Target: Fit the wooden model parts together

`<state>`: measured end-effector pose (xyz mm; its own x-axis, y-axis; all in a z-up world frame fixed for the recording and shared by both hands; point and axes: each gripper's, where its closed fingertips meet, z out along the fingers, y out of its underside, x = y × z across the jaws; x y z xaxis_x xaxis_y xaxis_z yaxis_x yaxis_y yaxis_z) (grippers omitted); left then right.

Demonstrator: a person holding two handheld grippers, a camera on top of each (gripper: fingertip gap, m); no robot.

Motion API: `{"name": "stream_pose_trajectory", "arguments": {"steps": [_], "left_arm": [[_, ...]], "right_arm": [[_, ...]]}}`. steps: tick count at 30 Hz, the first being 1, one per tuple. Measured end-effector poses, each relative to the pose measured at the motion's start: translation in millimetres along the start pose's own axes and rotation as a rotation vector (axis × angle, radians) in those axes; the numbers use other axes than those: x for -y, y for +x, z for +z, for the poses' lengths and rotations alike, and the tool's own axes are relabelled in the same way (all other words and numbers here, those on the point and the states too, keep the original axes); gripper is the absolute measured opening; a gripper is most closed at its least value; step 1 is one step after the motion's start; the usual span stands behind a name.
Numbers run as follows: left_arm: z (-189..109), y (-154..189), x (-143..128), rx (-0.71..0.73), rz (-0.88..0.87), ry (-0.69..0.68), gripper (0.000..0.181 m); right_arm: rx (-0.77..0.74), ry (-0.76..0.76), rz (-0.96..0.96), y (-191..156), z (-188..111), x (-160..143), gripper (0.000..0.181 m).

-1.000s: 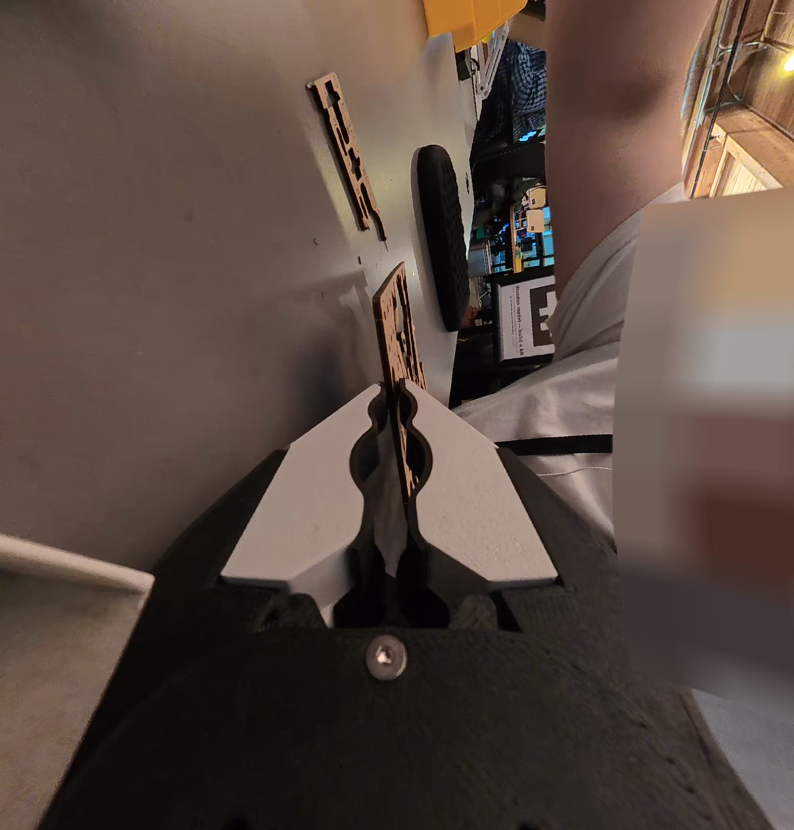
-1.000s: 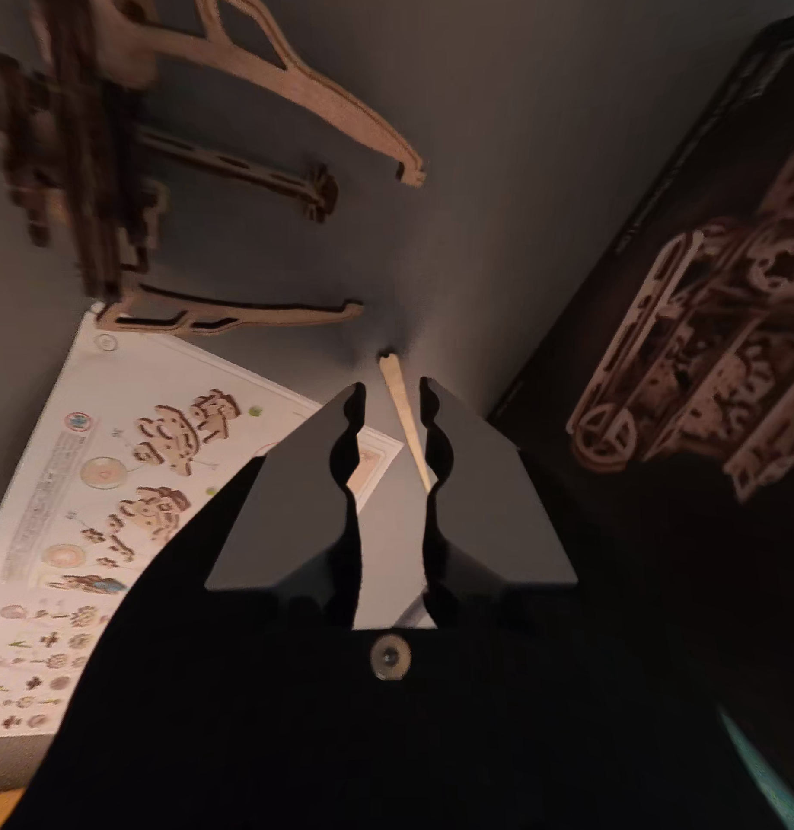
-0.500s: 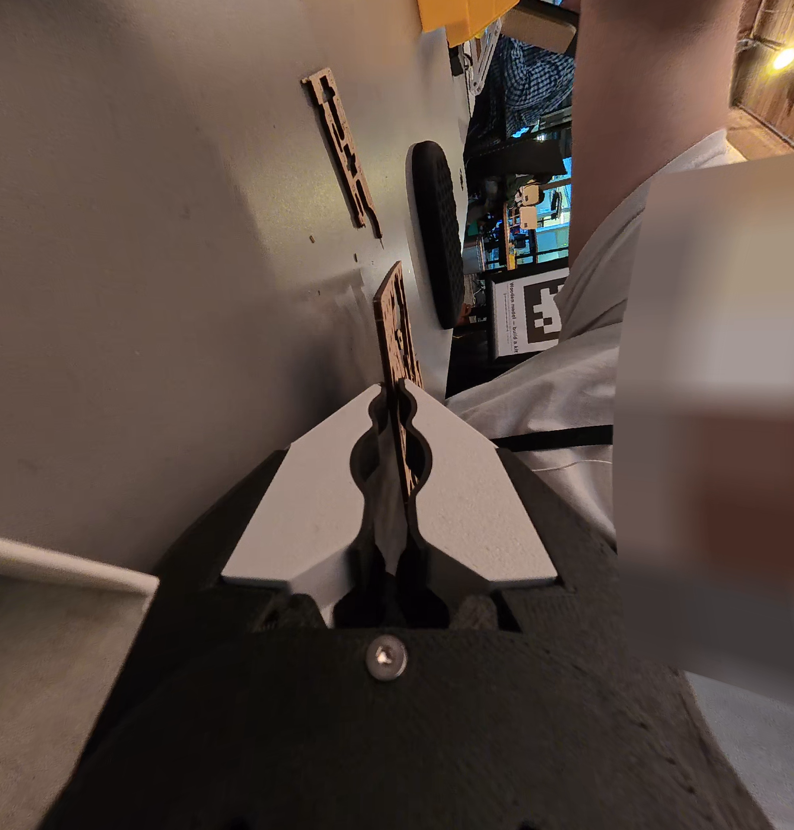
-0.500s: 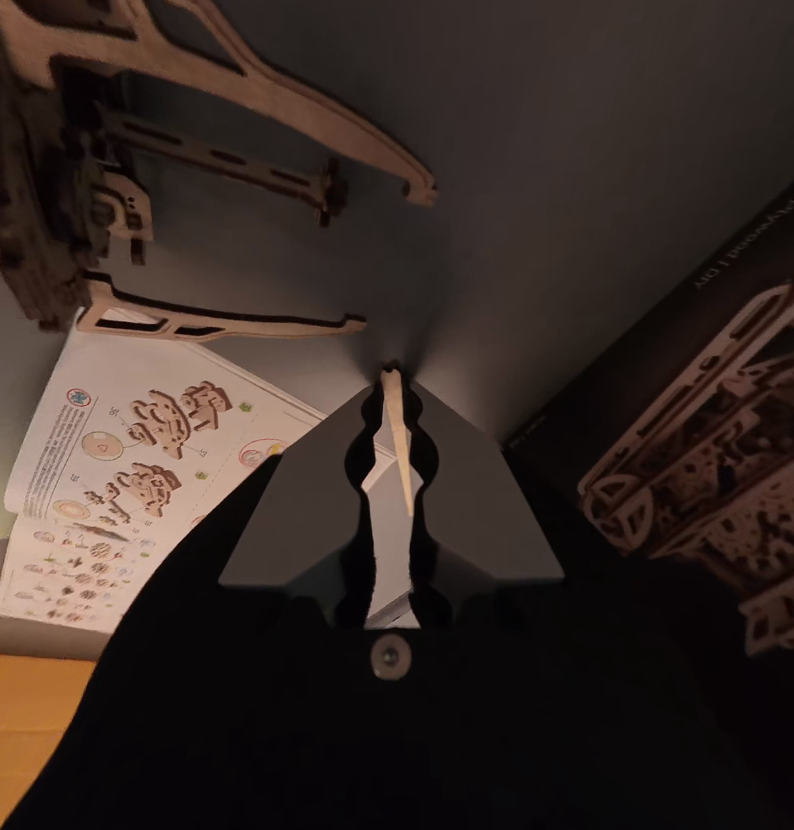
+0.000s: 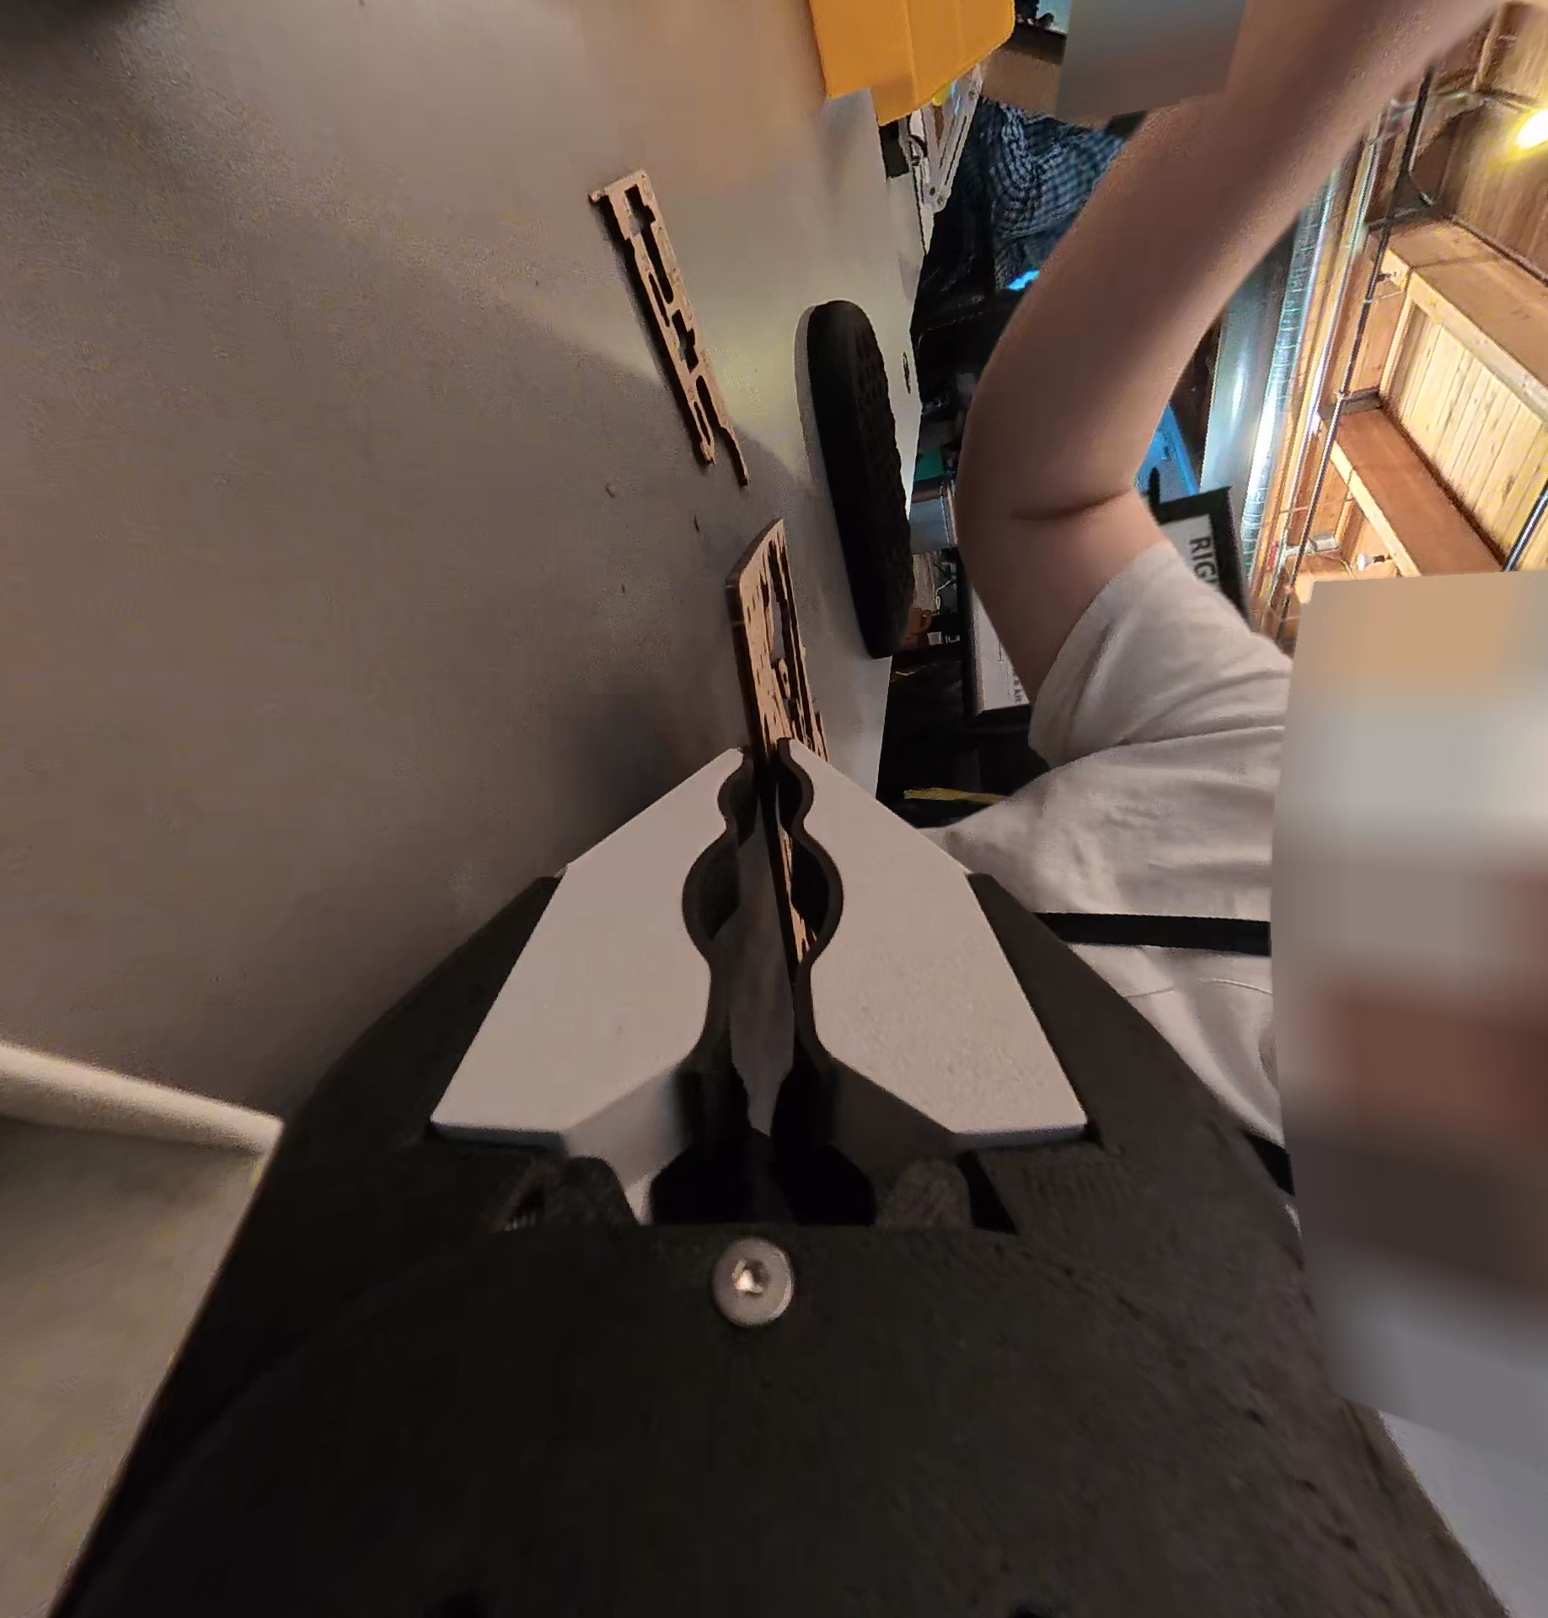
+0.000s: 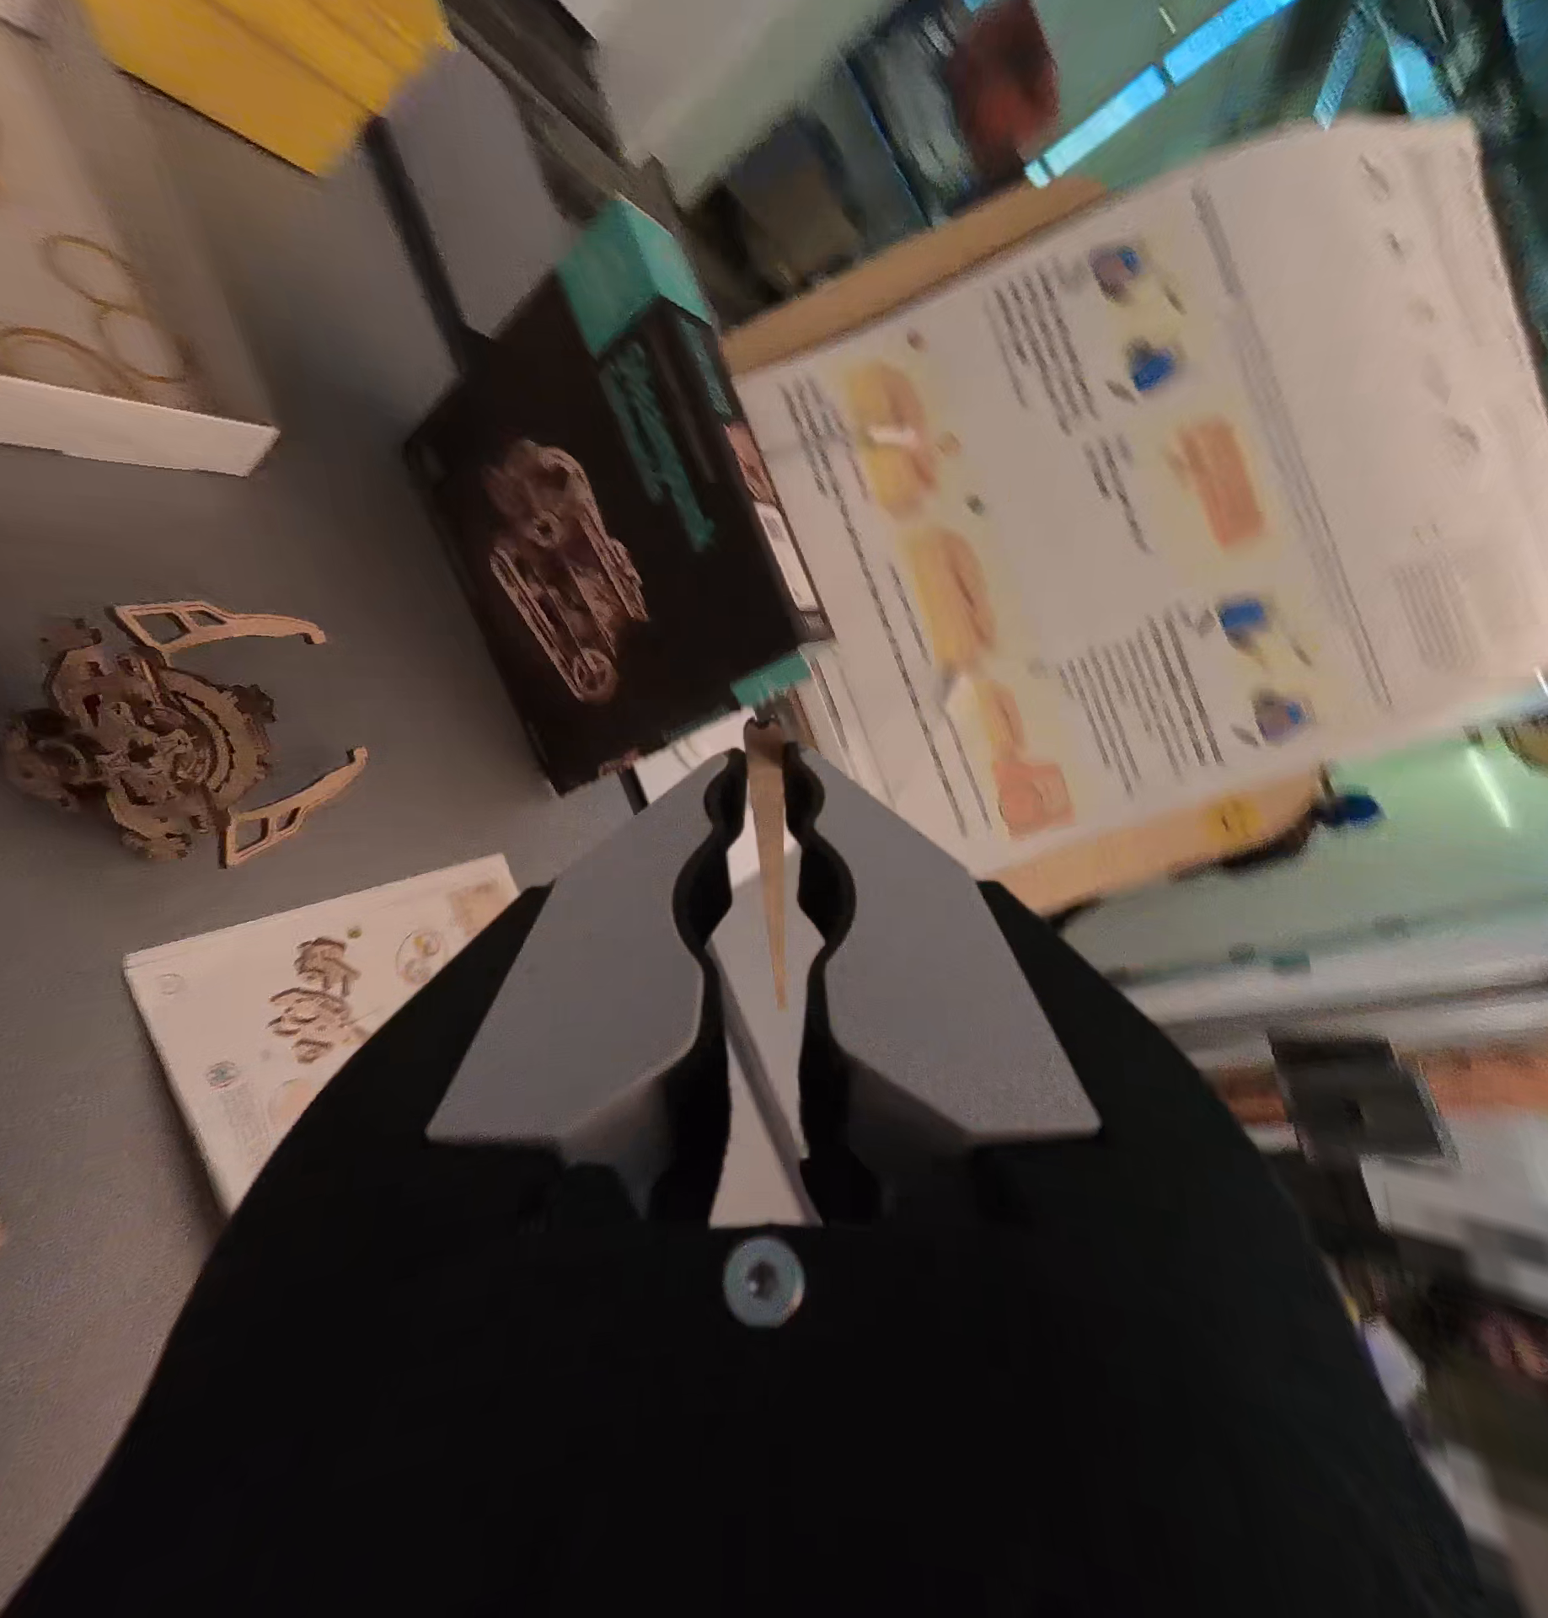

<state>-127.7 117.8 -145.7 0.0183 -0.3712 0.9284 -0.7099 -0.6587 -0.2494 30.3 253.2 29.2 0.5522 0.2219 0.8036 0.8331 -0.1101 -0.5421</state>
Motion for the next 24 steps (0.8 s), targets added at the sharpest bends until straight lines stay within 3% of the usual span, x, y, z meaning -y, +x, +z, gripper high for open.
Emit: {"name": "stream_pose_trajectory", "arguments": {"steps": [6,13,18,20,24], "left_arm": [[1,1,2,0.0,0.01,0.01,0.001],[0,5,3,-0.003,0.027,0.025,0.001],[2,10,2,-0.007,0.037,0.021,0.0],[3,15,3,-0.017,0.059,0.025,0.0],[1,22,4,-0.052,0.067,0.039,0.0]], "right_arm": [[-0.231,-0.158,0.149,1,-51,-17,0.007],[-0.265,-0.195,0.204,-7,-75,-23,0.006],[-0.217,-0.165,0.222,-18,-77,-18,0.007],[-0.046,0.012,0.322,-43,-76,5,0.007],[0.465,0.641,0.703,-91,-121,84,0.006]]}}
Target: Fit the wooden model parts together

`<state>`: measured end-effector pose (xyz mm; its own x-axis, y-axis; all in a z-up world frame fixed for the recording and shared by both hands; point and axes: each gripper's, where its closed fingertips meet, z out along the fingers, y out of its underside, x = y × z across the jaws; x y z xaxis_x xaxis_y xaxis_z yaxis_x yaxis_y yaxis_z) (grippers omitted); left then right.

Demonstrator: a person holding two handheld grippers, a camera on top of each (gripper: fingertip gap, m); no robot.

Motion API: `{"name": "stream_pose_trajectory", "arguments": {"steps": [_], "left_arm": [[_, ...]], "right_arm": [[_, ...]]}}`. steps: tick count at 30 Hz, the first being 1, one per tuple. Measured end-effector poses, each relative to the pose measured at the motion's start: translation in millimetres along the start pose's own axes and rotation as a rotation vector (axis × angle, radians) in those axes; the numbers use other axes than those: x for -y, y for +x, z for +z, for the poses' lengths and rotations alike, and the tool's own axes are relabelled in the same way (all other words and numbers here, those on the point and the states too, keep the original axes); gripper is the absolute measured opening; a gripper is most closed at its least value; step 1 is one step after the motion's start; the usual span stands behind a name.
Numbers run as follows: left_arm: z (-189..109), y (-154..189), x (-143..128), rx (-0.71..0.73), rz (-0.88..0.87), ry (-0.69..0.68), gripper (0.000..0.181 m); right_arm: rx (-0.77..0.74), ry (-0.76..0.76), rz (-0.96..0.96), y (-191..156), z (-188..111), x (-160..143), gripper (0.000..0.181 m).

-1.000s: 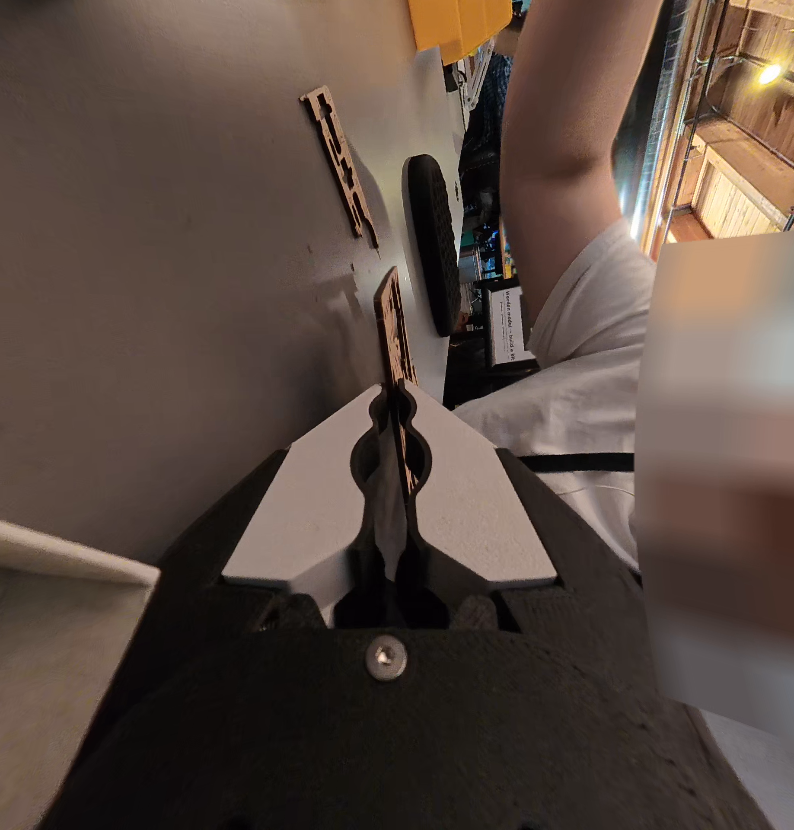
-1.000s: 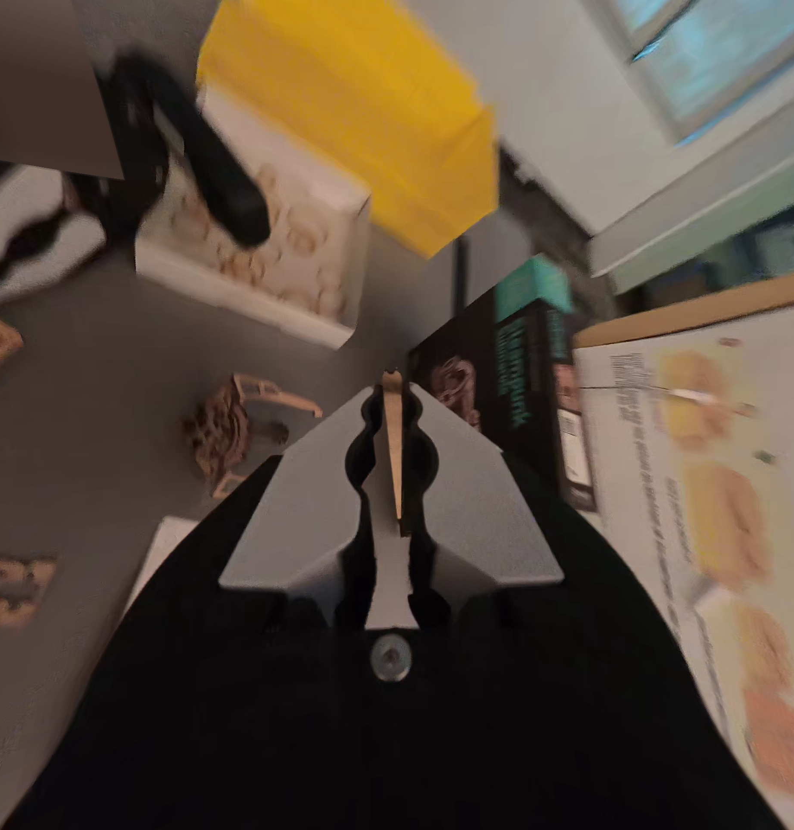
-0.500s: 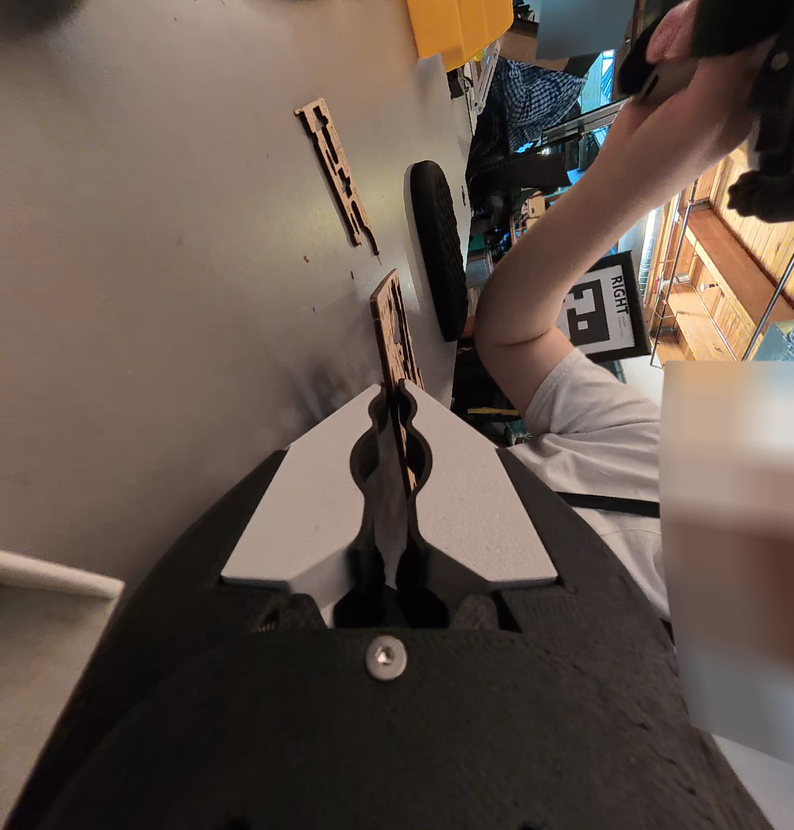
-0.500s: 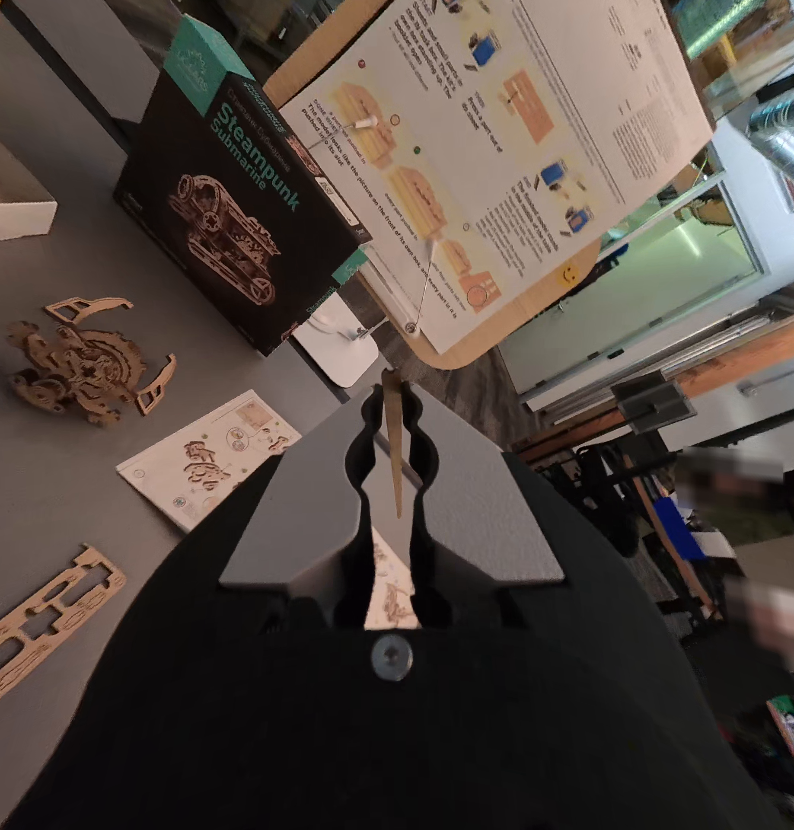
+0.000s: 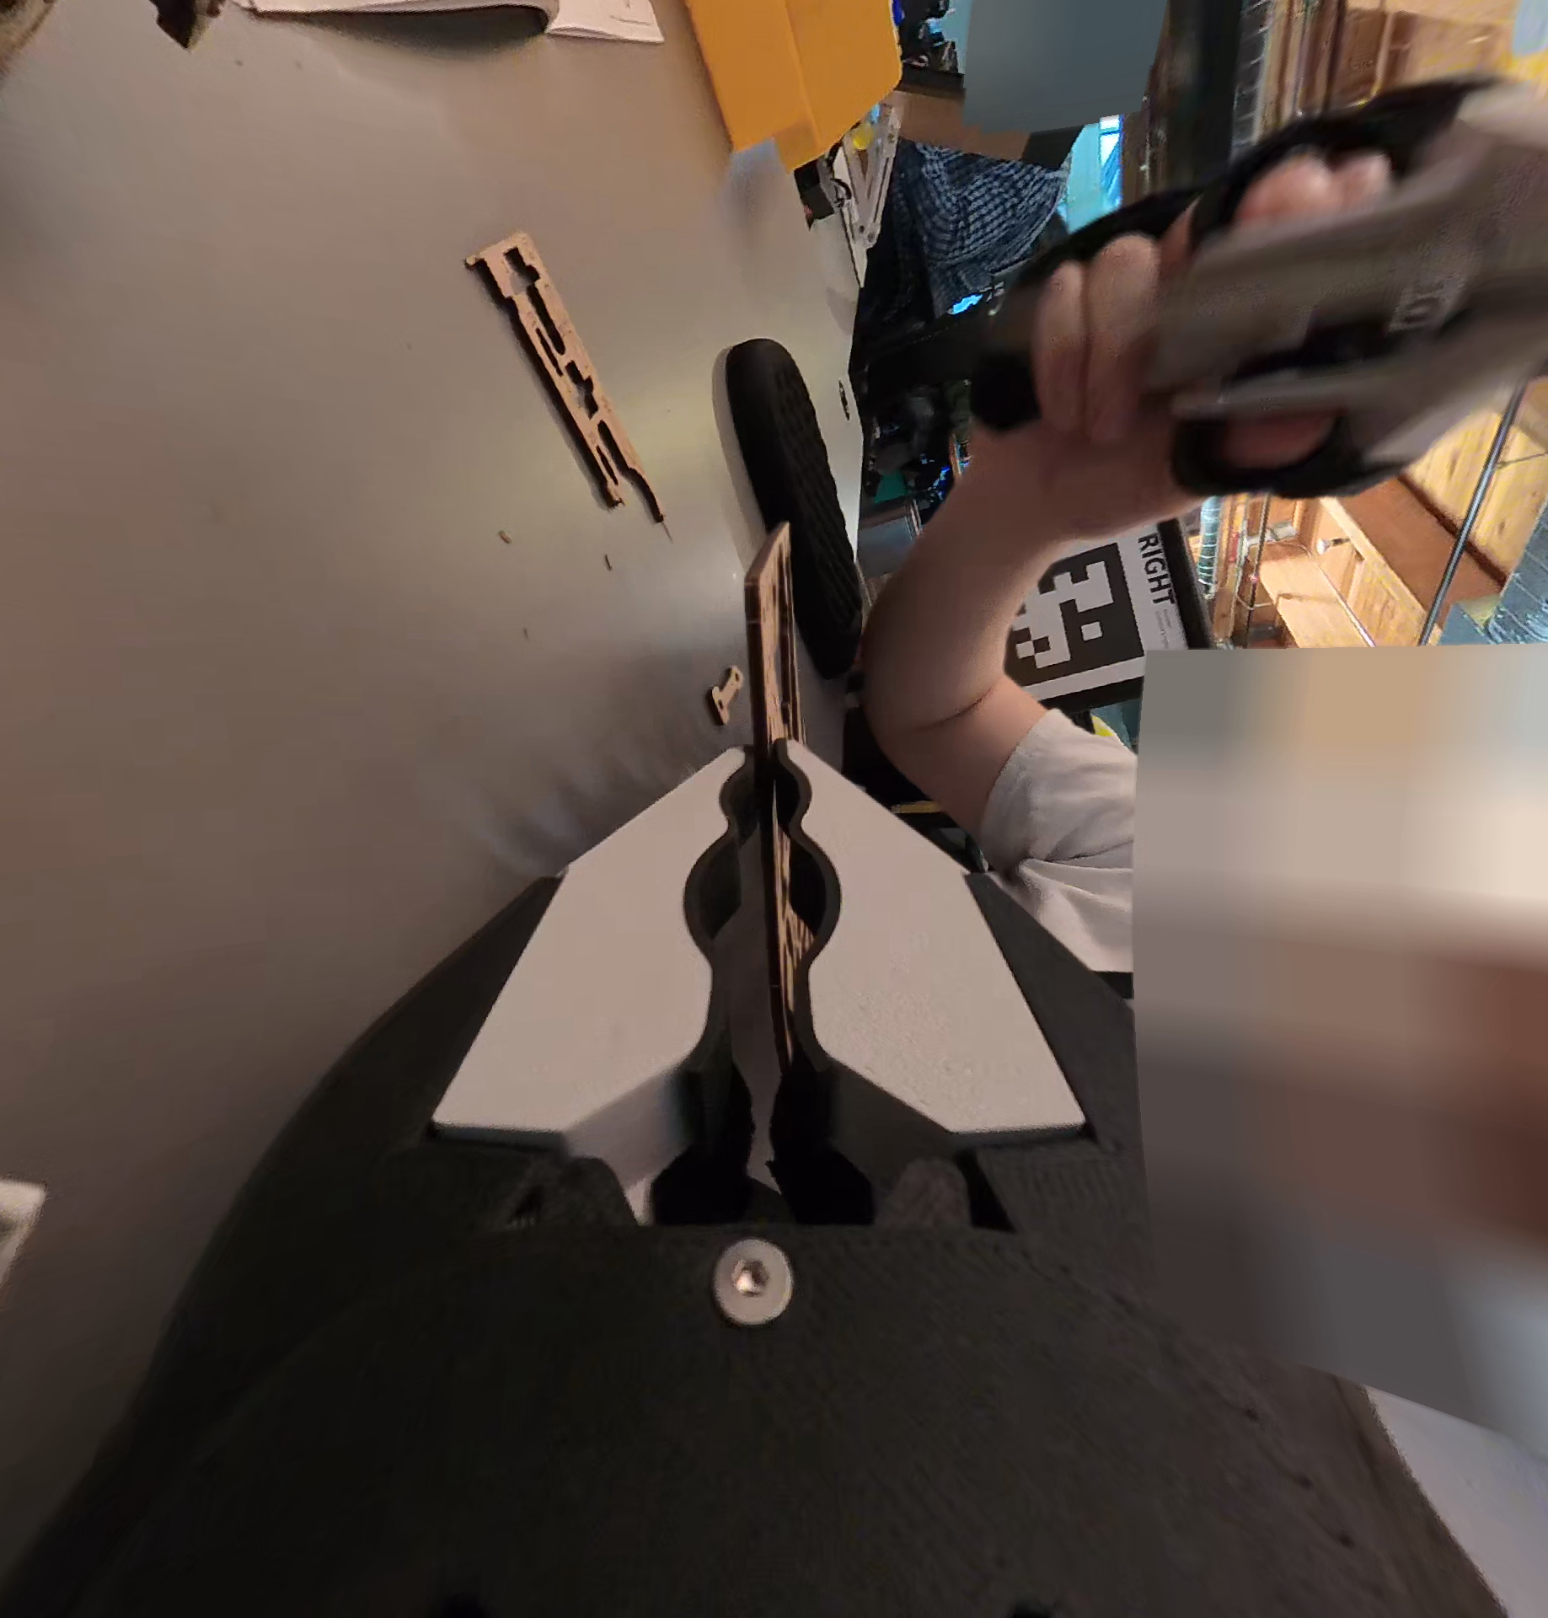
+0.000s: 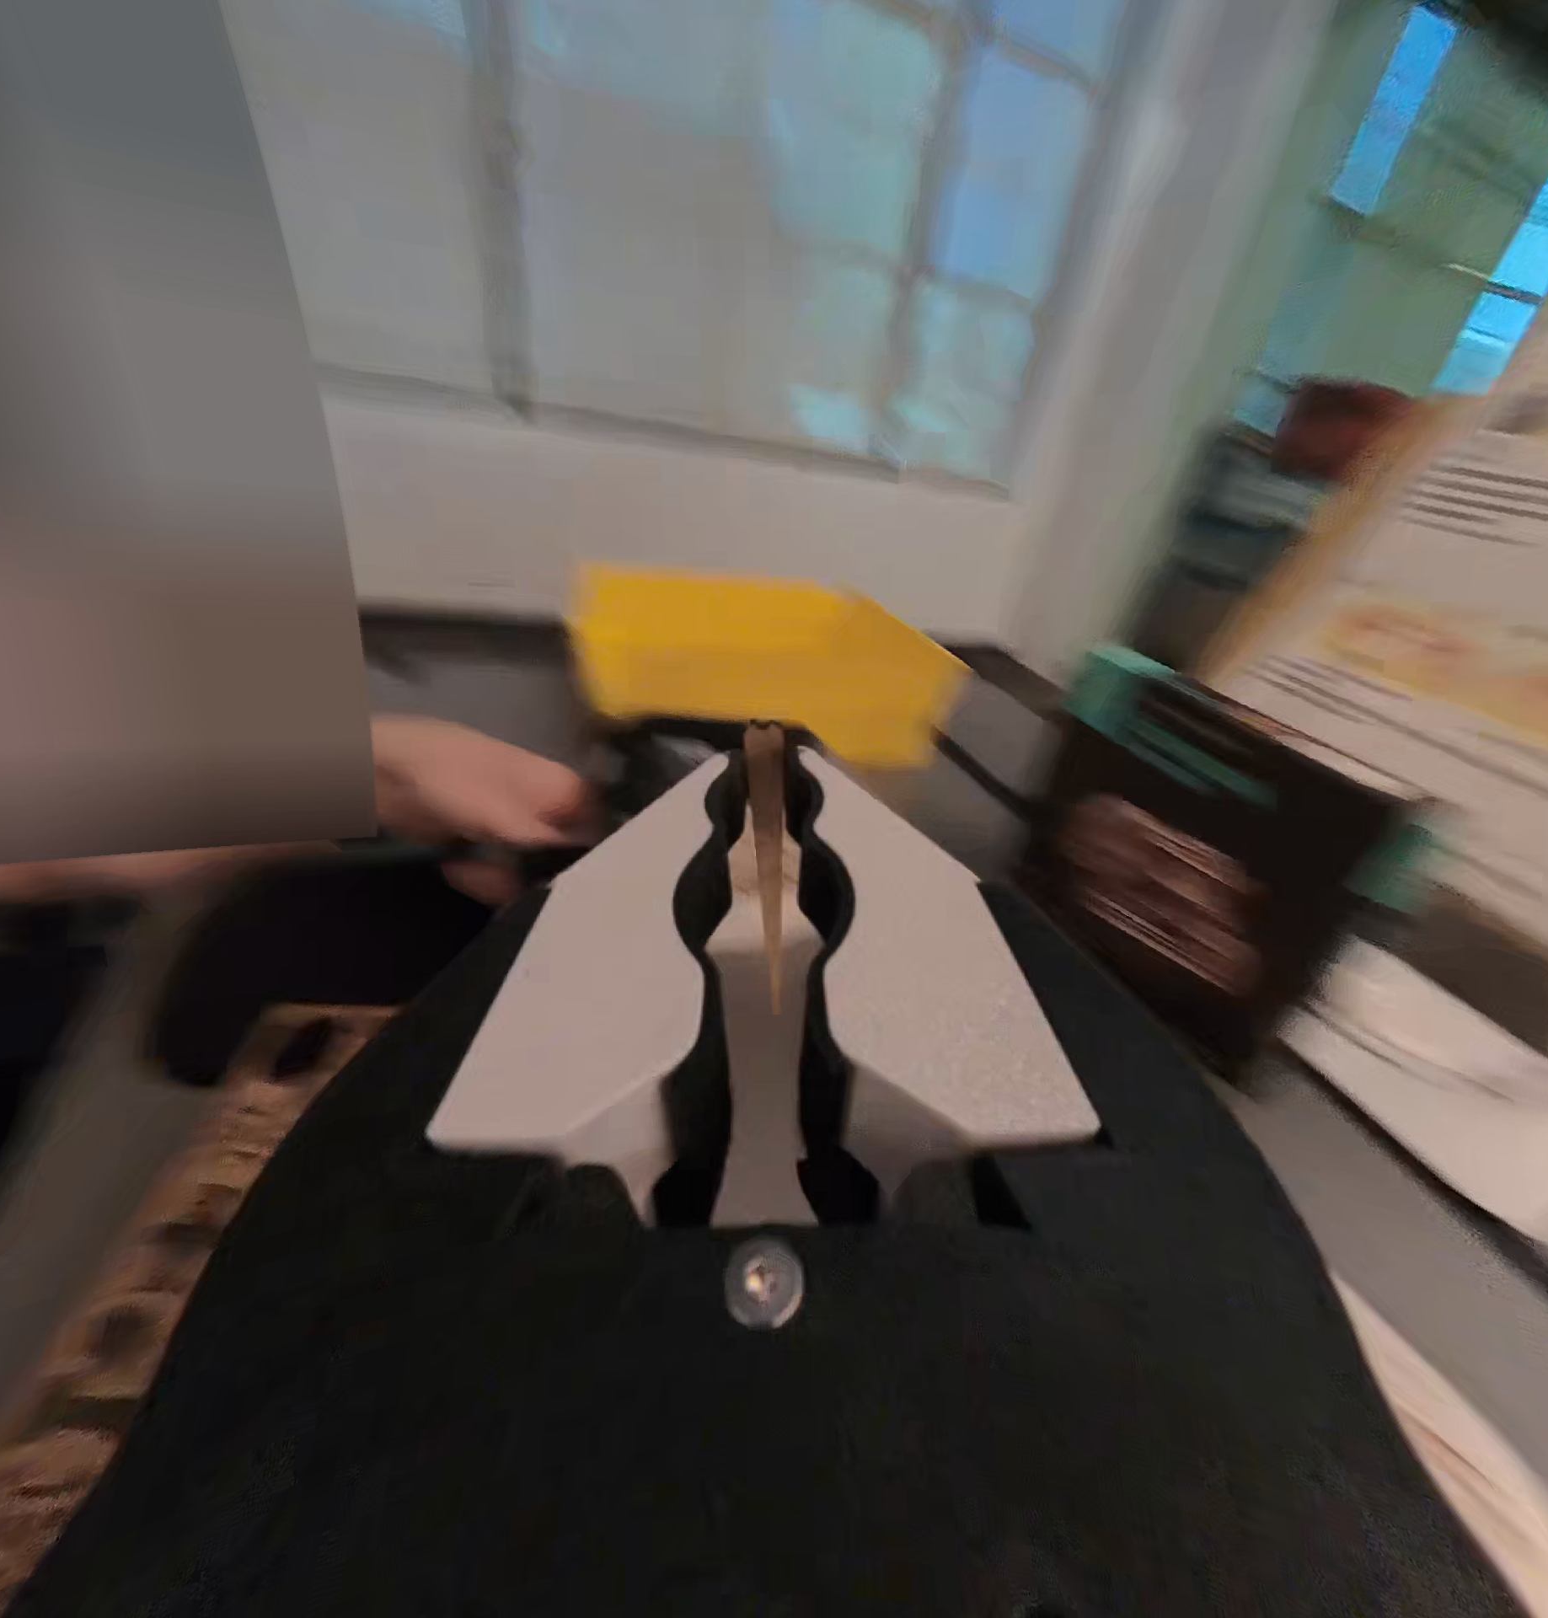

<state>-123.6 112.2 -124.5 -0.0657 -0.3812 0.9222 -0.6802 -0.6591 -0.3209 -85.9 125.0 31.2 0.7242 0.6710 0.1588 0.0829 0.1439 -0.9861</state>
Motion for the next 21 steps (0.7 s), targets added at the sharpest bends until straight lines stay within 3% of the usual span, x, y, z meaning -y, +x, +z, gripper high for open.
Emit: {"name": "stream_pose_trajectory", "arguments": {"steps": [2,8,15,21], "left_arm": [[0,2,-1,-0.009,0.005,-0.005,0.0],[1,5,-2,-0.043,-0.008,-0.017,0.0],[-1,-1,-1,-0.047,-0.035,-0.01,0.0],[-2,-3,0,-0.052,-0.046,-0.005,0.0]], "right_arm": [[0.198,0.147,0.096,-25,-4,5,0.005],[0.444,0.033,0.104,-34,4,-31,0.006],[0.561,0.044,0.086,-44,-4,-37,0.006],[0.564,0.039,0.072,-48,-2,-43,0.006]]}}
